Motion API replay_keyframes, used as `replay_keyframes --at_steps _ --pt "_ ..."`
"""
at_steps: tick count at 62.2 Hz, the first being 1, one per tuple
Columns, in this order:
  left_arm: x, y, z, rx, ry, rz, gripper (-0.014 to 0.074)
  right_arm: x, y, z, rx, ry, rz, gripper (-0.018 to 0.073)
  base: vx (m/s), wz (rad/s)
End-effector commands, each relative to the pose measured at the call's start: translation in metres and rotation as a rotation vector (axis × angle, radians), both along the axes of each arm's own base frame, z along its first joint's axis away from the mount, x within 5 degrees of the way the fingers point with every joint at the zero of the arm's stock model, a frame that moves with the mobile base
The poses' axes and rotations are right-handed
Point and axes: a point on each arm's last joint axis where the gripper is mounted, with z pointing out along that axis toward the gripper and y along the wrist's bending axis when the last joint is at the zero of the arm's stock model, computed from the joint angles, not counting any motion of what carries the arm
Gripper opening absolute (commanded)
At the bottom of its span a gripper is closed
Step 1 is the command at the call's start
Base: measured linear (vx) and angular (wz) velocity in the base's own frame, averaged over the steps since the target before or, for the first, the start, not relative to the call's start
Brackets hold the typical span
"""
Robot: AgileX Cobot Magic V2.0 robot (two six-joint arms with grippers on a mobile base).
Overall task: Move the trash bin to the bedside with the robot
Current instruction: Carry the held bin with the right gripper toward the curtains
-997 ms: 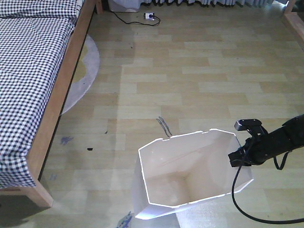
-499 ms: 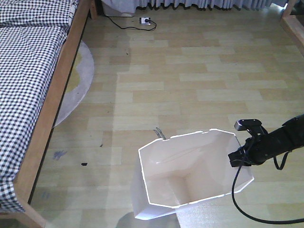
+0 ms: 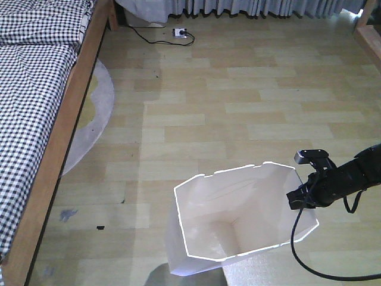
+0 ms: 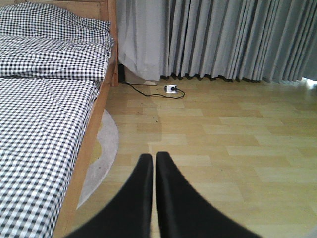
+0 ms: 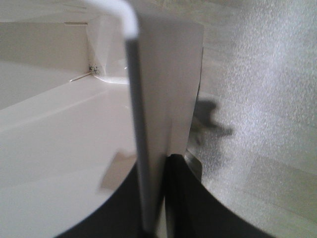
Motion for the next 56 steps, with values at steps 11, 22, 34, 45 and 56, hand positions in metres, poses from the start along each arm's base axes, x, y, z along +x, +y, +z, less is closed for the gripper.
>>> replay_keyframes --at_steps 11,22,34,45,56 --pt "0.0004 0.0002 0.0030 -0.009 -0.072 0.004 -0.0006 0.0083 0.0104 0.0326 0.160 -0.034 -0.014 -0.0005 0.24 0.06" --pt "0.0004 0.0002 0.0030 -0.009 -0.072 0.004 -0.0006 0.0083 0.0104 0.0326 0.160 -0.034 -0.014 -0.0005 0.26 0.06" --pt "0.0004 0.0002 0.0030 -0.009 -0.072 0.004 -0.0006 0.0083 0.0104 0.0326 0.160 -0.034 -0.014 -0.0005 0.26 0.04" --pt "0.0004 0.0002 0.0030 -0.009 -0.072 0.004 -0.0006 0.0083 0.0104 0.0326 0.160 -0.034 -0.014 -0.0005 0.25 0.01" --pt "0.0004 0.0002 0.0030 -0.009 -0.072 0.004 -0.0006 0.0083 0.0104 0.0326 0.160 -0.034 -0.014 -0.0005 0.24 -0.01"
